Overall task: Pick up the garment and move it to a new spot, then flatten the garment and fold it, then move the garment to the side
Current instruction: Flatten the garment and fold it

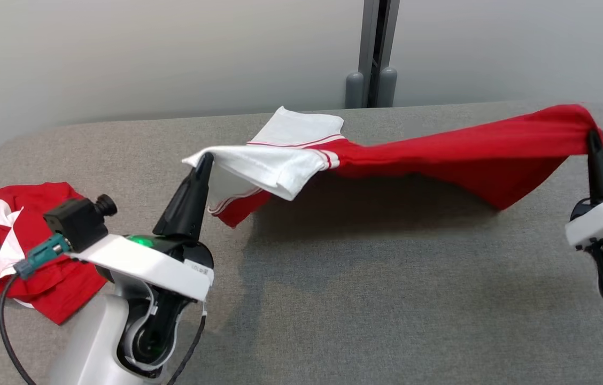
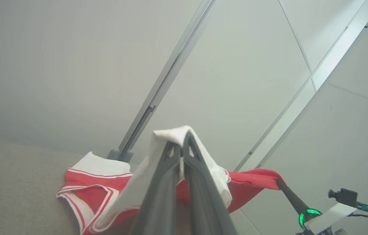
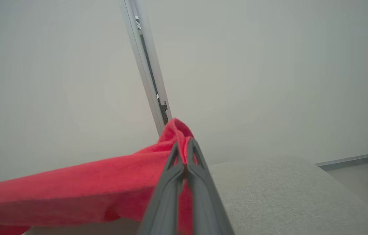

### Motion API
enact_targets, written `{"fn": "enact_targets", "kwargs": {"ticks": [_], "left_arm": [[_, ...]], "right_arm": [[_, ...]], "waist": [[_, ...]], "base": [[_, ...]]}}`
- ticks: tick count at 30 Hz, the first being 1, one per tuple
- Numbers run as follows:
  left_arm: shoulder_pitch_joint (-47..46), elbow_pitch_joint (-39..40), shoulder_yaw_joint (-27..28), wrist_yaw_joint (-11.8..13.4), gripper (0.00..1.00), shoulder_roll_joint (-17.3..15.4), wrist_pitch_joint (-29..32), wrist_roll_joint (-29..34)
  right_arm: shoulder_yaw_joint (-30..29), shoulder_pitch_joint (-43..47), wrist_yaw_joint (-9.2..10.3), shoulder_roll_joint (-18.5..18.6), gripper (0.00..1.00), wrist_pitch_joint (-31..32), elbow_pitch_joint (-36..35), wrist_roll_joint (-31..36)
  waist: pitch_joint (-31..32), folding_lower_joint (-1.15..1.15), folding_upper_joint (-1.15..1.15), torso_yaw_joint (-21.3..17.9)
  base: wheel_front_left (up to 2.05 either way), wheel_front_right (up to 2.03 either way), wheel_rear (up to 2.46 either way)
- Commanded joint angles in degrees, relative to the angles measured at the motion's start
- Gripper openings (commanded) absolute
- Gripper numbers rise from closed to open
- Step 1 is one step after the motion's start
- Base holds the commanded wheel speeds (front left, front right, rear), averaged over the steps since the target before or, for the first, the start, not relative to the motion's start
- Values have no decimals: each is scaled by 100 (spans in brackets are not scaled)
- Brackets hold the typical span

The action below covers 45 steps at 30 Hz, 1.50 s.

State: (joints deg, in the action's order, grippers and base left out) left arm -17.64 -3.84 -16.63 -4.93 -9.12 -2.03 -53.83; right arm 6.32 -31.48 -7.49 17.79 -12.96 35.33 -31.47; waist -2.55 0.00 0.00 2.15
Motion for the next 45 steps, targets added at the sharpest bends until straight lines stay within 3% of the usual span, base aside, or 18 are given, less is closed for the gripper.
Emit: {"fn": "enact_targets", "kwargs": {"ticks": [1, 7, 14, 26, 33, 38, 45], "left_arm": [[120, 10, -43, 42, 0, -51, 6, 90], [494, -27, -166, 71, 0, -181, 15, 212], [928, 149, -156, 78, 0, -382, 127, 90], [723, 457, -88, 159, 0, -373, 215, -12], [-591, 741, 96, 159, 0, -378, 547, -172], [-1892, 675, 404, 370, 0, -266, 797, -410], [-3849, -118, 723, 707, 0, -133, 828, -383]], "right_arm": [[56, 132, 0, -46, 0, 47, 77, 68], [83, 673, 1, -165, 0, 384, 270, -236], [254, 1308, 0, -85, 0, 745, -86, -650], [289, 1150, 0, 18, 0, 1059, -642, -481], [315, -1, 0, 240, 0, 1550, -1116, -296], [242, -1076, 0, 332, 0, 2019, -1279, -416], [-14, -2723, 0, 183, 0, 2610, -735, -307]], "waist": [[-9, 0, 0, 11], [-53, 0, 0, 40], [-56, 0, 0, -46], [-146, 0, 0, -235], [-529, 0, 0, -268], [-903, 0, 0, -278], [-1586, 0, 0, -345]], "base": [[0, 0, 0], [0, 0, 0], [0, 0, 0], [0, 0, 0], [0, 0, 0], [0, 0, 0], [0, 0, 0]]}}
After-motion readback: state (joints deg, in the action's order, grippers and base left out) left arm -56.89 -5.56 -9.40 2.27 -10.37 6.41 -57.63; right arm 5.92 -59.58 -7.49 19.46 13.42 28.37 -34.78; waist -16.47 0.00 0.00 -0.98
